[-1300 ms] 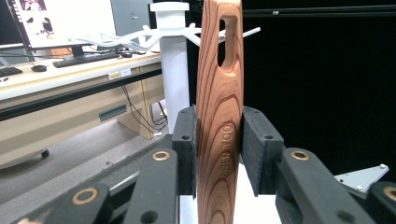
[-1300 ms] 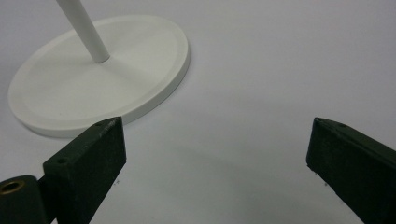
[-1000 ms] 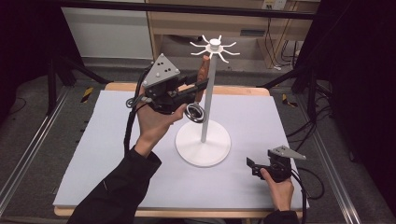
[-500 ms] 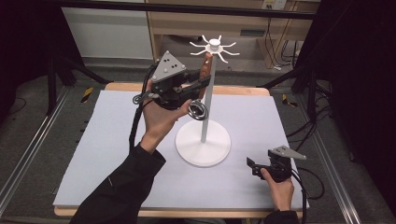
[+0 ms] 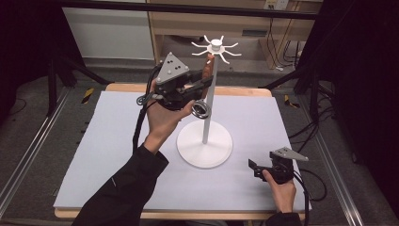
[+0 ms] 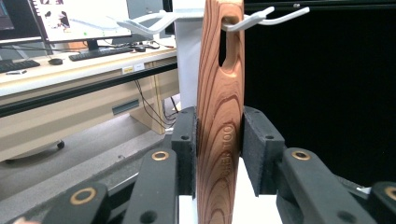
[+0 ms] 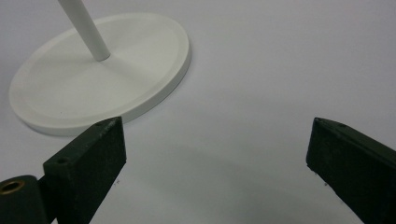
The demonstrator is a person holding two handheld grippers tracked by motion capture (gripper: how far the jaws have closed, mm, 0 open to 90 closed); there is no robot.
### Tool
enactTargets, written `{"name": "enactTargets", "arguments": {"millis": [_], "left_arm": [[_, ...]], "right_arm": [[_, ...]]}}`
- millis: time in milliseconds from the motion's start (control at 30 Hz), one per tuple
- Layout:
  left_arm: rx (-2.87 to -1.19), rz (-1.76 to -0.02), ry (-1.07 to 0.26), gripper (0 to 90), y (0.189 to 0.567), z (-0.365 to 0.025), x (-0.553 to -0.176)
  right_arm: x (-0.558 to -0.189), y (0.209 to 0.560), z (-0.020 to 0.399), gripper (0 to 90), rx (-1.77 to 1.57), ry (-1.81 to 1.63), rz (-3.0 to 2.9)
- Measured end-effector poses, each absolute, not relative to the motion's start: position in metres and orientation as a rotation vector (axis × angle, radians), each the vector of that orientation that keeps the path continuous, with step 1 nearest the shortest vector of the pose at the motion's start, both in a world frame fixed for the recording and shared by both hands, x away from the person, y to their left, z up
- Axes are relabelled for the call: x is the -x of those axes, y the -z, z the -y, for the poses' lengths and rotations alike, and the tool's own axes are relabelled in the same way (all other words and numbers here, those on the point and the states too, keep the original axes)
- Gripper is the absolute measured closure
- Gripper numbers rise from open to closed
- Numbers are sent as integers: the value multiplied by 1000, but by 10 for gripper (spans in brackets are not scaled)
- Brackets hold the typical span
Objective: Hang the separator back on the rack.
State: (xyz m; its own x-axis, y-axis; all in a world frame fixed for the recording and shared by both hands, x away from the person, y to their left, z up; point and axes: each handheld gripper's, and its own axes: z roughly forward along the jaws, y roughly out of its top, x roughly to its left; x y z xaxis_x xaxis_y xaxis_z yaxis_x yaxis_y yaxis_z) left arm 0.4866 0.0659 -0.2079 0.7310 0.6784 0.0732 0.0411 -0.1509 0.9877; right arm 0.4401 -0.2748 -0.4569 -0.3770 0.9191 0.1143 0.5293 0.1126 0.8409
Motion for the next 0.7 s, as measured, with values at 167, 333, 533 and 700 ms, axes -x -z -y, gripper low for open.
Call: {"name": "enactTargets", "arguments": {"millis": [167,333,533,700], "left_arm": [[-1648,-563,-637,584,211,-71,-483],[-1656,-560,-621,536,215,-84,-478],[-1695,-561,-619,473,230,-103,-468],[-1712,-581,-614,425,255,-125,-461]], "right_arm": [[-440,457,275,54,-1406,-1183,-1955],[-440,456,277,54,-1405,-1186,-1953],[-439,457,280,53,-1419,-1195,-1940],[-440,458,279,53,-1408,-1190,-1957]]}}
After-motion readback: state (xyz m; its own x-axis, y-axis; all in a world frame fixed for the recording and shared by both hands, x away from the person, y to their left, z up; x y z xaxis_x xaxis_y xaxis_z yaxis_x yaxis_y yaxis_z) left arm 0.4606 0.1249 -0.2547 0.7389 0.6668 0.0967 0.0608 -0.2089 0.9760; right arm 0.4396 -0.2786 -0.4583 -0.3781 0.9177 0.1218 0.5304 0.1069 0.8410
